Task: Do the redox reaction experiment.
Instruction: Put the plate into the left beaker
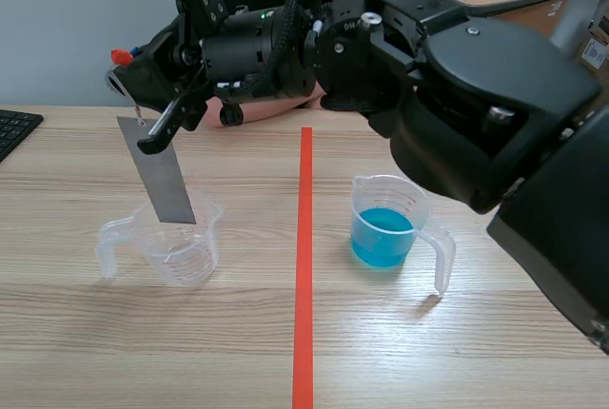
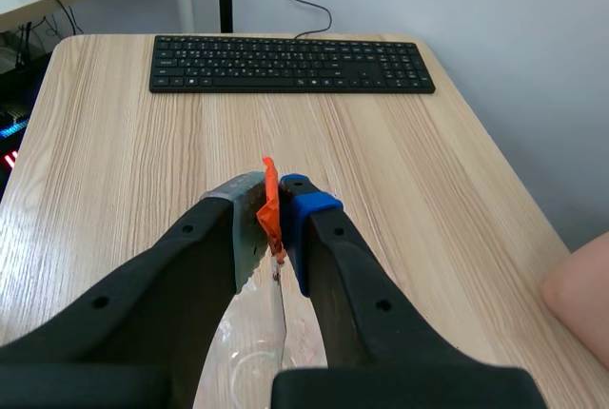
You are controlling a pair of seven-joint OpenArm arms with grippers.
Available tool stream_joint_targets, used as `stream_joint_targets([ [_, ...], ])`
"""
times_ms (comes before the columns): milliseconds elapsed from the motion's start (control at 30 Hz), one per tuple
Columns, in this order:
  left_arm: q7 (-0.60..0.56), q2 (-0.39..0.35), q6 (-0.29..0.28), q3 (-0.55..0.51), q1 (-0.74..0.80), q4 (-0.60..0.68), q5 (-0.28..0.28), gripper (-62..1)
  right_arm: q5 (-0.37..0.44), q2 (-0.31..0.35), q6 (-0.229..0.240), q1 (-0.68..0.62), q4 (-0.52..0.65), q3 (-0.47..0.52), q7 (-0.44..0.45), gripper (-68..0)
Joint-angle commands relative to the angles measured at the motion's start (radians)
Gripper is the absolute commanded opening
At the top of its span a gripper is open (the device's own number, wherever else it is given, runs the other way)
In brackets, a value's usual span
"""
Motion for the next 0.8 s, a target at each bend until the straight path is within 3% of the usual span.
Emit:
stream_joint_targets([
  [0,-0.01,0.0,0.003,-0.008,0.009,0.013,-0.003,-56.2,0.0,-0.006,-0.003,0.025,0.002,0.0,0.024,-66.0],
  [233,-0.01,0.0,0.004,-0.008,0.009,0.013,-0.003,-56.1,-0.051,-0.021,-0.003,0.017,-0.048,0.0,0.054,-66.0],
  [300,-0.01,0.0,0.004,-0.008,0.009,0.013,-0.003,-53.5,-0.065,-0.026,-0.003,0.016,-0.063,0.0,0.071,-66.0],
  [700,-0.01,-0.001,0.003,-0.008,0.009,0.013,-0.003,-19.1,-0.167,-0.053,-0.003,0.014,-0.146,-0.02,0.116,-65.9],
  [767,-0.01,-0.001,0.003,-0.008,0.009,0.013,-0.003,-13.4,-0.185,-0.053,-0.003,0.014,-0.146,-0.025,0.115,-61.7],
])
